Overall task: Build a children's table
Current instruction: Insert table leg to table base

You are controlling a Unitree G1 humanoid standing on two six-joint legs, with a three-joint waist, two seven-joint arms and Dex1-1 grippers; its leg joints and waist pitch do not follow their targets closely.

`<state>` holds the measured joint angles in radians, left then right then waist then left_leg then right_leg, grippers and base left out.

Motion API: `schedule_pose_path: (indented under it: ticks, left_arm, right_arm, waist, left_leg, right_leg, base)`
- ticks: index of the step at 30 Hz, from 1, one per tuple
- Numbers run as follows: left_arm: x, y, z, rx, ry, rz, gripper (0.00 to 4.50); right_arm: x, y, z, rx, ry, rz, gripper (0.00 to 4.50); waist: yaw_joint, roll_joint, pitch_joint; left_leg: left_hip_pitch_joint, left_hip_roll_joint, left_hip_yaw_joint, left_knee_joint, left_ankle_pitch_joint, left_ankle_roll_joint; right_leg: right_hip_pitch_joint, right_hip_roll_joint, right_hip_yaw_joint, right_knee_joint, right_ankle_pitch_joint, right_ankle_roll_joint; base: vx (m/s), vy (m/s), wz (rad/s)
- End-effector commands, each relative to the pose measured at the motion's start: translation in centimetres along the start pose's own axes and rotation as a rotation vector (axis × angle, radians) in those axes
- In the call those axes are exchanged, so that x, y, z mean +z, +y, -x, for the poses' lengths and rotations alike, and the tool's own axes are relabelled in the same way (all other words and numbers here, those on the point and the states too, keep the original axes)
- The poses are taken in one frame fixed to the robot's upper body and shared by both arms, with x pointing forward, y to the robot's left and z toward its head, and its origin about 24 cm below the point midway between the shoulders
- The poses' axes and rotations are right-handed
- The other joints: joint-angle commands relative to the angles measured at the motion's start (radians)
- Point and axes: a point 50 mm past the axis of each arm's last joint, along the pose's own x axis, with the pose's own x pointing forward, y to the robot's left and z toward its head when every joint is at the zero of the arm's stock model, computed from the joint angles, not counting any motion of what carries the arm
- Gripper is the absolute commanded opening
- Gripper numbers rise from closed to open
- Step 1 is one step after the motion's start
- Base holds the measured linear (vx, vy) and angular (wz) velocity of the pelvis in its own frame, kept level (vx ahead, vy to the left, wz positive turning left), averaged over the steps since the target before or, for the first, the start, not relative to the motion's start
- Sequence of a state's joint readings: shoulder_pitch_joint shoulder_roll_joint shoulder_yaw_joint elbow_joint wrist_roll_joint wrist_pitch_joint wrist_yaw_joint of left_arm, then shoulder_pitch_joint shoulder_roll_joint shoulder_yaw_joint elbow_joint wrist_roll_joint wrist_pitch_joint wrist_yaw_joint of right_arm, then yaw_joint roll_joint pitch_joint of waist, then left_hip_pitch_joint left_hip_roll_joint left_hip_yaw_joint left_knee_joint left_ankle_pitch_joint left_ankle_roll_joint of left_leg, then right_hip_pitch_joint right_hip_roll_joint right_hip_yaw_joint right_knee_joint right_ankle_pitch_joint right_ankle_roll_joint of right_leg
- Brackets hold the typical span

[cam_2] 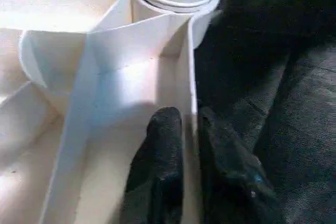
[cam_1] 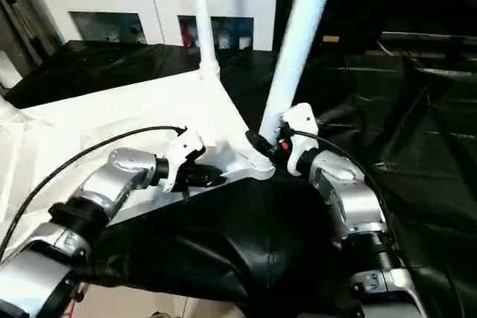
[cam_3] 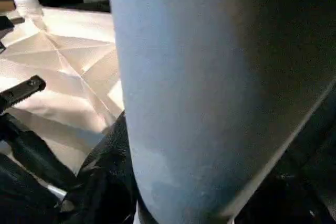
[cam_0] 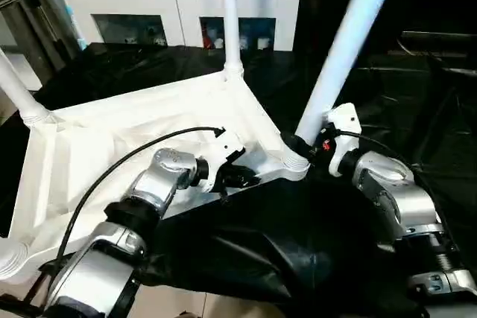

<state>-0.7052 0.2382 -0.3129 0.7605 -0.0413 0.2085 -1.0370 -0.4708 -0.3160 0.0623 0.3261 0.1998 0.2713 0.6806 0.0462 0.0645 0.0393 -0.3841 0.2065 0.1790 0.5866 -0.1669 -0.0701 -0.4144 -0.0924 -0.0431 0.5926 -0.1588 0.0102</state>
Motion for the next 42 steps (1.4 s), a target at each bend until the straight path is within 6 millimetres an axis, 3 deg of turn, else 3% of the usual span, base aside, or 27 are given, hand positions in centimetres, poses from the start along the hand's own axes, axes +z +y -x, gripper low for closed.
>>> schedule_pose_path:
  ticks: [1, 7, 12, 15, 30, 31, 34, 39, 42]
  left_arm:
    - [-1.7, 0.3, 0.6, 0.012, 0.082, 0.037, 0.34]
    - [-1.7, 0.0, 1.0, -0.033, 0.082, 0.019, 0.01]
    - [-1.2, -0.9, 1.4, -0.095, 0.026, -0.060, 0.00]
    - [-1.1, -0.8, 1.5, -0.073, 0.008, -0.051, 0.00]
    - [-1.1, -0.7, 1.6, -0.004, -0.038, -0.023, 0.00]
    - [-1.1, -0.7, 1.6, -0.003, -0.037, -0.023, 0.00]
    - [-1.0, -0.5, 1.6, 0.017, -0.039, -0.025, 0.00]
    - [-0.9, -0.4, 1.5, 0.034, -0.044, -0.027, 0.00]
    - [-0.8, -0.5, 1.4, 0.032, -0.045, -0.028, 0.00]
  right_arm:
    - [-1.2, 0.5, -0.1, 0.045, 0.082, -0.013, 1.88]
    - [-1.5, 0.5, -0.3, 0.103, 0.171, -0.029, 1.88]
    - [-1.8, 0.4, -0.1, 0.151, 0.241, -0.057, 1.88]
    - [-1.9, 0.3, 0.1, 0.160, 0.244, -0.066, 1.88]
    - [-3.1, -0.2, 2.0, 0.089, 0.122, -0.192, 1.88]
    - [-3.3, -0.1, 2.3, 0.085, 0.117, -0.197, 1.88]
    - [-3.6, 0.4, 2.9, 0.079, 0.111, -0.195, 1.88]
    - [-3.8, 1.7, 2.9, 0.081, 0.120, -0.156, 1.88]
    - [-3.7, 2.2, 2.6, 0.089, 0.121, -0.145, 1.88]
  waist:
    - [0.002, -0.012, -0.065]
    - [0.004, -0.018, -0.062]
    - [0.001, -0.015, -0.060]
    - [0.000, -0.020, -0.060]
    - [0.009, -0.014, -0.064]
    - [0.011, -0.007, -0.065]
    - [0.014, -0.010, -0.065]
    - [0.016, -0.007, -0.060]
    - [0.012, -0.006, -0.058]
  left_leg:
    - [0.014, 0.003, 0.003, -0.064, -0.240, 0.039]
    - [0.016, 0.005, 0.003, -0.066, -0.259, 0.037]
    - [0.016, 0.008, -0.001, -0.071, -0.291, 0.021]
    - [0.018, 0.007, 0.001, -0.071, -0.294, 0.018]
    - [0.014, 0.006, 0.001, -0.069, -0.256, 0.028]
    - [0.015, 0.007, 0.001, -0.069, -0.255, 0.028]
    - [0.016, 0.008, 0.002, -0.069, -0.253, 0.032]
    - [0.021, 0.007, 0.003, -0.072, -0.293, 0.021]
    - [0.016, 0.006, -0.002, -0.078, -0.316, 0.009]
  right_leg:
    - [0.058, -0.028, 0.017, -0.067, -0.211, -0.233]
    - [0.055, -0.030, 0.018, -0.072, -0.263, -0.224]
    - [0.052, -0.031, 0.019, -0.074, -0.311, -0.205]
    - [0.050, -0.031, 0.020, -0.075, -0.322, -0.204]
    - [0.053, -0.030, 0.020, -0.072, -0.267, -0.207]
    - [0.052, -0.031, 0.020, -0.071, -0.263, -0.208]
    - [0.052, -0.029, 0.021, -0.071, -0.244, -0.210]
    - [0.044, -0.030, 0.022, -0.083, -0.337, -0.179]
    - [0.045, -0.029, 0.021, -0.084, -0.383, -0.157]
  base:
    - [0.000, 0.000, 0.00]
    - [0.000, 0.000, 0.00]
    - [0.000, 0.000, 0.00]
    - [0.000, 0.000, 0.00]
    - [0.000, 0.000, 0.00]
    - [0.000, 0.000, 0.00]
    - [0.000, 0.000, 0.00]
    - [0.000, 0.000, 0.00]
    - [0.000, 0.000, 0.00]
